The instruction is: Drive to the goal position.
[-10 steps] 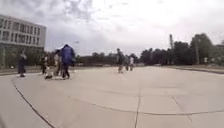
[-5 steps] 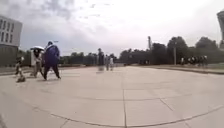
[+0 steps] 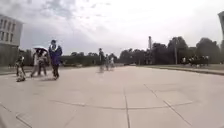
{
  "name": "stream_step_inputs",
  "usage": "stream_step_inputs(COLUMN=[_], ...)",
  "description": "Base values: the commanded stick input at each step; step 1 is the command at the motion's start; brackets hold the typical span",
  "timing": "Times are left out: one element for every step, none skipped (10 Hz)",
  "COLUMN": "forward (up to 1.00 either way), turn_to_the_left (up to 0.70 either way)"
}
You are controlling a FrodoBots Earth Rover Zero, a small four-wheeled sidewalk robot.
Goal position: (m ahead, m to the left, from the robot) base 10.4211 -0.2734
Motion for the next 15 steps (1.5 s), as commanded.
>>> stream_step_inputs(forward=[0.70,0.70,0.70,0.70,0.70,0.70,0.70,0.70,0.70,0.70,0.70,0.70,0.70,0.70,0.70], turn_to_the_left=[0.00,0.00,0.00,0.00,0.00,-0.05,-0.10,-0.16,-0.26,-0.23,0.00,0.00,0.00,0.00,0.00])
